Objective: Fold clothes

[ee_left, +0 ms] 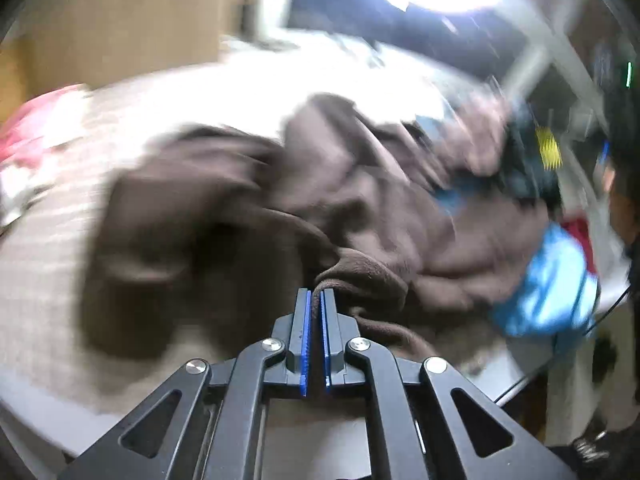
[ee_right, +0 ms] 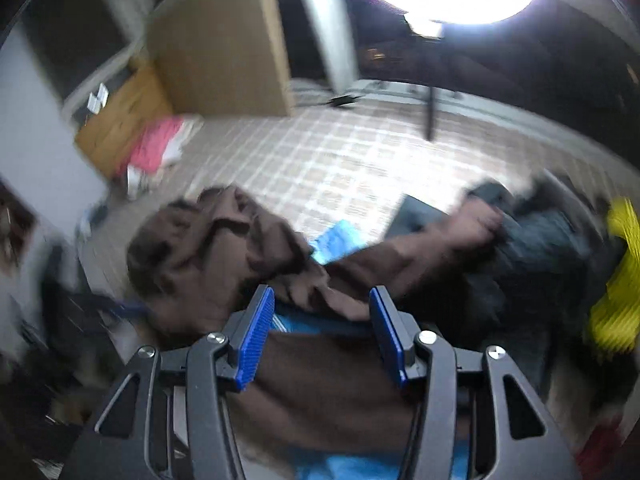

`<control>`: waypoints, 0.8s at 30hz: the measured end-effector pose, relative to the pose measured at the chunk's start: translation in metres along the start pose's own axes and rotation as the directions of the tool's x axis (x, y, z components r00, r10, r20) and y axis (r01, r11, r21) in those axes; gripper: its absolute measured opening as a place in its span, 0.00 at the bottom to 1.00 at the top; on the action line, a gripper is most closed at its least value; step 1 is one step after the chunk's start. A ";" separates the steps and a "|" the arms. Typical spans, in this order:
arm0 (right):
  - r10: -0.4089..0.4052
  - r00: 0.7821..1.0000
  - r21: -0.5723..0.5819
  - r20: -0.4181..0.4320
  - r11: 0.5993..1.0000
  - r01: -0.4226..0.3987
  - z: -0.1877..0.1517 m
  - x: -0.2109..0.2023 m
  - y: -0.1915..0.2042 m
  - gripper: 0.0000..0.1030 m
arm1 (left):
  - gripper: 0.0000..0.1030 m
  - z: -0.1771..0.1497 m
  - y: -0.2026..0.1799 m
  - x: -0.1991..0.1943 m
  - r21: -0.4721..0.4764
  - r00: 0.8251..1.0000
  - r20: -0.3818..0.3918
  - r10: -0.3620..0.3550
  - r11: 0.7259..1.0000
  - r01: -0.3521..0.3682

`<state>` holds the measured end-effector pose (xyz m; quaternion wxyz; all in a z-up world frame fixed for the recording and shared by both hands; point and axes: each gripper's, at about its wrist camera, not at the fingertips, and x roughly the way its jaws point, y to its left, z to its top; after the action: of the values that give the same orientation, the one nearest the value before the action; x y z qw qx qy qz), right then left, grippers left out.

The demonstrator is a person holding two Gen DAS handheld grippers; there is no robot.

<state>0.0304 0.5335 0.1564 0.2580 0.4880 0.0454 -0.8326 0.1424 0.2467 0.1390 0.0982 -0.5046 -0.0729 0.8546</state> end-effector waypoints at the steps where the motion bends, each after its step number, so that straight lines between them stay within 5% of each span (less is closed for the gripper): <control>1: 0.003 1.000 -0.049 -0.015 0.999 -0.004 0.006 0.011 0.011 0.48 | 0.02 0.003 0.020 -0.018 -0.050 0.999 0.040 0.018 0.999 -0.016; 3: 0.014 0.999 -0.148 -0.044 0.989 -0.020 0.019 0.034 0.034 0.49 | 0.00 0.008 0.060 -0.054 -0.153 0.991 0.115 0.069 0.987 -0.051; 5: 0.019 0.997 -0.257 -0.073 0.966 -0.037 0.032 0.062 0.063 0.53 | 0.00 0.014 0.118 -0.080 -0.266 0.954 0.163 0.251 0.942 -0.202; 7: 0.014 0.996 -0.346 -0.087 0.937 -0.043 0.042 0.088 0.085 0.54 | 0.02 0.016 0.163 -0.078 -0.341 0.932 0.115 0.343 0.895 -0.287; 10: -0.019 0.991 -0.468 -0.135 0.883 -0.047 0.048 0.122 0.110 0.54 | 0.07 -0.001 0.180 -0.073 -0.389 0.970 0.062 0.233 0.901 -0.192; 11: -0.026 0.990 -0.497 -0.142 0.867 -0.048 0.047 0.127 0.113 0.54 | 0.11 -0.011 0.164 -0.073 -0.349 0.974 0.065 0.216 0.920 -0.180; 13: -0.031 0.985 -0.506 -0.167 0.860 -0.059 0.046 0.133 0.111 0.54 | 0.35 -0.027 0.122 -0.059 -0.262 0.981 0.031 0.192 0.949 -0.177; 16: 0.078 0.963 -0.386 -0.259 0.905 -0.177 0.048 0.132 0.095 0.54 | 0.41 -0.040 0.063 -0.043 -0.188 0.999 -0.016 0.044 0.981 -0.047; 19: 0.135 0.949 -0.335 -0.285 0.914 -0.231 0.048 0.127 0.092 0.54 | 0.55 -0.038 0.009 -0.030 -0.128 0.993 -0.064 -0.094 0.988 0.086; 21: 0.129 0.954 -0.344 -0.270 0.913 -0.221 0.047 0.123 0.097 0.54 | 0.63 -0.032 -0.024 -0.028 -0.065 0.993 -0.073 -0.094 0.994 0.089; 24: 0.134 0.960 -0.345 -0.247 0.913 -0.216 0.047 0.117 0.099 0.54 | 0.72 -0.023 -0.056 -0.012 0.087 0.995 -0.061 0.082 0.993 -0.076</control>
<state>-0.0053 0.3876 0.1005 0.4123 0.5211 0.1848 -0.7241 0.1739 0.2993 0.1505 0.0880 -0.5296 -0.0134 0.8436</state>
